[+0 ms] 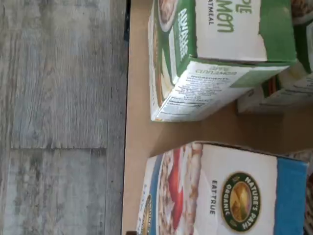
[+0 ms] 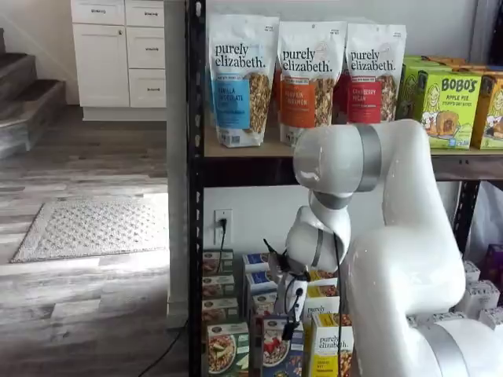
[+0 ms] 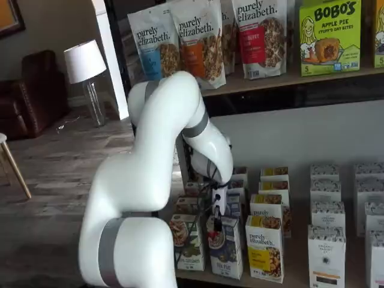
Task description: Pick up the blue and white box that is on the bottom shelf, the second box from the left
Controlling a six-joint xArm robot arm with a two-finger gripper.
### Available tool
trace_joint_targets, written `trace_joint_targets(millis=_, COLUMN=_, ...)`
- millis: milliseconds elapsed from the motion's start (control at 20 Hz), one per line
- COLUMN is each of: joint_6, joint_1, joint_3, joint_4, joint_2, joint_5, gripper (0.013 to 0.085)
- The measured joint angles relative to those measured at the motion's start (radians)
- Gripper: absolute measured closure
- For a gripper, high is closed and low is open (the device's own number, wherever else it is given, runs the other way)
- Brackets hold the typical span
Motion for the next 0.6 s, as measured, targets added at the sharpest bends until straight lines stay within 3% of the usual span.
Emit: trace_joint_targets(millis=600, joint_6=0.106, joint_1=-0.003, joint_3=-0.082, joint_4=-0.123, joint_2=0.070, joint_5=0.039, gripper=0.0130)
